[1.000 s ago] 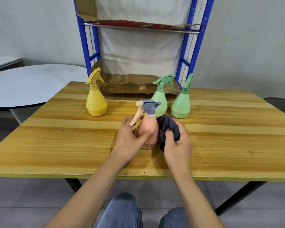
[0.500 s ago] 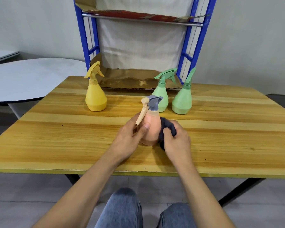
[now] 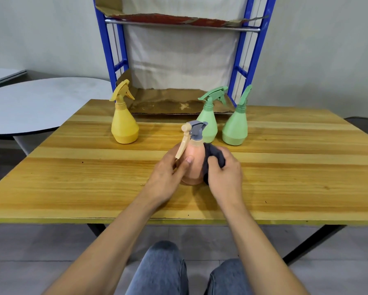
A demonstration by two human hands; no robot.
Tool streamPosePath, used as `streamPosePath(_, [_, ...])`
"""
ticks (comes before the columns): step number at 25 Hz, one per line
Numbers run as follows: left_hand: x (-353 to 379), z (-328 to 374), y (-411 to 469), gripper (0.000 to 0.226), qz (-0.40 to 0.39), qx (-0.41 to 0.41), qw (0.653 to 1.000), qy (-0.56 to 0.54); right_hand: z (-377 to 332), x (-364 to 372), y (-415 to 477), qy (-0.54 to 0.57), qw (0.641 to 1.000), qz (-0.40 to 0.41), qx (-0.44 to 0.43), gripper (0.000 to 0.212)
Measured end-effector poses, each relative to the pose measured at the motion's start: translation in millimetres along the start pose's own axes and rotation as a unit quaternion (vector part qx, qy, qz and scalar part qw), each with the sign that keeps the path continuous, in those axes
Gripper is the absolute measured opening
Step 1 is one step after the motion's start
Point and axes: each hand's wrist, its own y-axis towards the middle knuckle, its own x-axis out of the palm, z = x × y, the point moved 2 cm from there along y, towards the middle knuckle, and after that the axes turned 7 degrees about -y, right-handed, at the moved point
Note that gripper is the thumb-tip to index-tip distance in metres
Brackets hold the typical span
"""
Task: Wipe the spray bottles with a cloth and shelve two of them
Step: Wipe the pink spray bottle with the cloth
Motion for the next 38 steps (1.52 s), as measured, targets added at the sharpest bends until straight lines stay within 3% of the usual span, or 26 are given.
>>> streamPosePath(4, [-2, -4, 0, 0.046, 0.009, 0.010, 1.000, 0.005, -18, 9, -1, 0.029, 0.998, 0.009, -0.046, 0.042])
streamPosePath(9, [2, -7, 0, 0.046, 0.018, 0.007, 1.000, 0.006, 17, 3, -8, -0.046, 0.998, -0.027, -0.024, 0.042])
streamPosePath(15, [4, -2, -14, 0.054, 0.145, 0.028, 0.984, 0.103, 20, 3, -26, -0.036, 0.998, -0.005, -0.052, 0.040])
streamPosePath(20, [14, 9, 6, 0.051, 0.188, -0.023, 0.981, 0.051, 22, 1, -28, -0.032, 0.997, 0.020, -0.060, 0.039])
streamPosePath(23, [21, 13, 17, 0.061, 0.201, -0.034, 0.978, 0.047, 22, 0, -26, -0.023, 0.998, 0.031, -0.050, 0.041])
streamPosePath(26, [20, 10, 20, 0.066, 0.182, -0.033, 0.978, 0.096, 25, 1, -27, -0.033, 0.998, 0.029, -0.053, 0.041])
streamPosePath(31, [-1, -10, 9, 0.043, 0.089, 0.019, 0.996, 0.022, 26, 2, -25, -0.013, 0.999, 0.034, -0.040, 0.040])
streamPosePath(38, [-1, -12, 3, 0.033, 0.096, 0.031, 0.995, 0.003, -25, 7, -5, 0.027, 0.995, 0.022, -0.091, 0.039])
